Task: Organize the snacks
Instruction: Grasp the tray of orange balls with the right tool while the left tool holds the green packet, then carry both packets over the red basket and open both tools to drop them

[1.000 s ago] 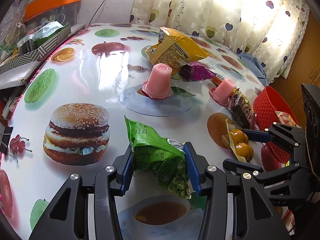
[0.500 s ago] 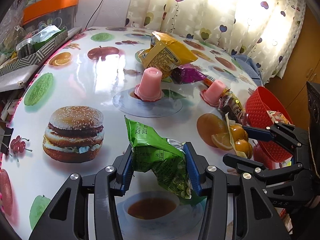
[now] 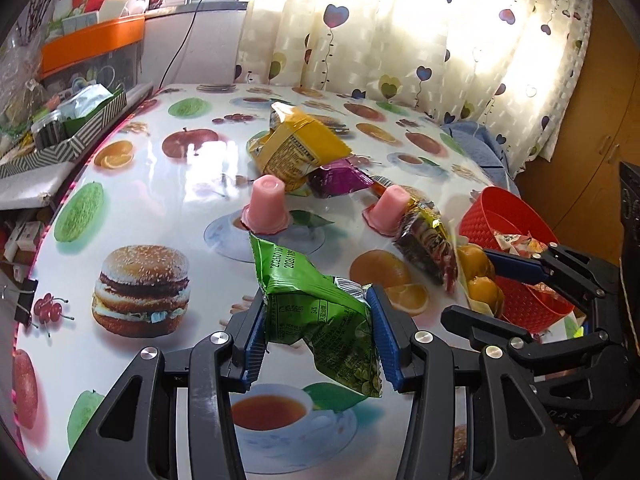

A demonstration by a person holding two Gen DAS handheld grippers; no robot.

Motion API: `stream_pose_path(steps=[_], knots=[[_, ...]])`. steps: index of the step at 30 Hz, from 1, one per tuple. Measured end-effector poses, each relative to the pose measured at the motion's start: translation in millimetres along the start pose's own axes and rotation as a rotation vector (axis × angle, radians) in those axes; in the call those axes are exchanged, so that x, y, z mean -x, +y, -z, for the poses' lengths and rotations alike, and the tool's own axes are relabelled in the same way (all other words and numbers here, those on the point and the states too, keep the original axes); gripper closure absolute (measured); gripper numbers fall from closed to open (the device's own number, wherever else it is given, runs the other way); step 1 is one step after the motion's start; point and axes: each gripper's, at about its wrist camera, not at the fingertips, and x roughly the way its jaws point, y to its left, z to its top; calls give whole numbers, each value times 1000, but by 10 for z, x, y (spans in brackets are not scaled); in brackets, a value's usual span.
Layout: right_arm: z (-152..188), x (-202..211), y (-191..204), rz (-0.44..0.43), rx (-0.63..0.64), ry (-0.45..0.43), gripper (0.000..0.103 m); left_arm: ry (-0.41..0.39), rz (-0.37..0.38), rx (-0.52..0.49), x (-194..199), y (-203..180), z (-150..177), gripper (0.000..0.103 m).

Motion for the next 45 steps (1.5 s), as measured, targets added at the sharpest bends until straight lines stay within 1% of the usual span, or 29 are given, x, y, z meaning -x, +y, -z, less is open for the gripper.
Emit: stream_pose_path(steps=[7,14,23,29,36,39,45], knots=[[85,232,-130,8,-47,-39,45,-14,-29,-25,44,-270,-66,55],[166,456,-309,49,-96,-68,44,-25,-6,-85,44,-575,-126,55],[301,696,-589,120,-158,-90,44,-30,49,-157,-8,-946,-211,55],[412,802,-792,160,-203,-92,44,-22,84,-185,-60,-1108,-225,55],[535,916,-1058,214,-256,-95,44,-7,152,-202,-123,-1287,-259,55],[620,973,-1206,245,-289,-92,44,-1,176,-227,-161,-1412,-281,55],[817,1029,-1469,294,-356,-73,44,33,255,-269,-275,-1707,-276,55]])
